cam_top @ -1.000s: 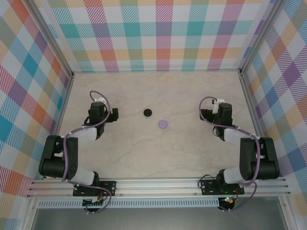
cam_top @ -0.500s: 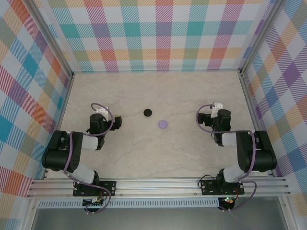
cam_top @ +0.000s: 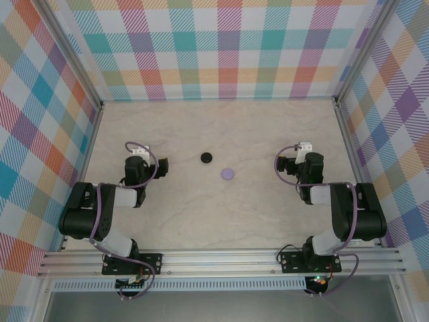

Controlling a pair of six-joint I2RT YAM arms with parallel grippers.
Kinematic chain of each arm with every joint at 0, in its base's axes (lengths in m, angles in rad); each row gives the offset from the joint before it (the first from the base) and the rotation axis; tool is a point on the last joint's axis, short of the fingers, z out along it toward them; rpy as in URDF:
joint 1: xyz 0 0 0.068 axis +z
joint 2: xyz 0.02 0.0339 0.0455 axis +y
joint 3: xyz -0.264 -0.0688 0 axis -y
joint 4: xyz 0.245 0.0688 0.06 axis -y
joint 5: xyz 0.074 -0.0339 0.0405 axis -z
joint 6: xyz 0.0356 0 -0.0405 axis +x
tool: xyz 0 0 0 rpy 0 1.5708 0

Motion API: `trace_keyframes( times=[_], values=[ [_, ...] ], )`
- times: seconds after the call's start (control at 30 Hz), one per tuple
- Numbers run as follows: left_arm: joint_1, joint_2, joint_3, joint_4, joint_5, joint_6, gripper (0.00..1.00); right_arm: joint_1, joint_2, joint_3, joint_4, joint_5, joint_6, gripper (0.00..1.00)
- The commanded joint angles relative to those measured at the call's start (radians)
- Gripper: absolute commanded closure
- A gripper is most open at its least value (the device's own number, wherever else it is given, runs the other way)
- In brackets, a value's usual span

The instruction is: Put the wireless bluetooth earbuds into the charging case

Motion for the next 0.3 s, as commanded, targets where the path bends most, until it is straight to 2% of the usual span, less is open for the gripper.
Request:
trace_keyframes(
  times=[0.0, 0.27],
  values=[
    [0.017, 0.005, 0.015, 0.012, -0.008, -0.008, 0.00, -0.010, 0.000, 0.007, 0.037, -0.023, 0.000, 0.00],
    [0.017, 0.005, 0.014, 0.014, -0.008, -0.009, 0.00, -0.009, -0.002, -0.003, 0.049, -0.024, -0.001, 0.00]
  ],
)
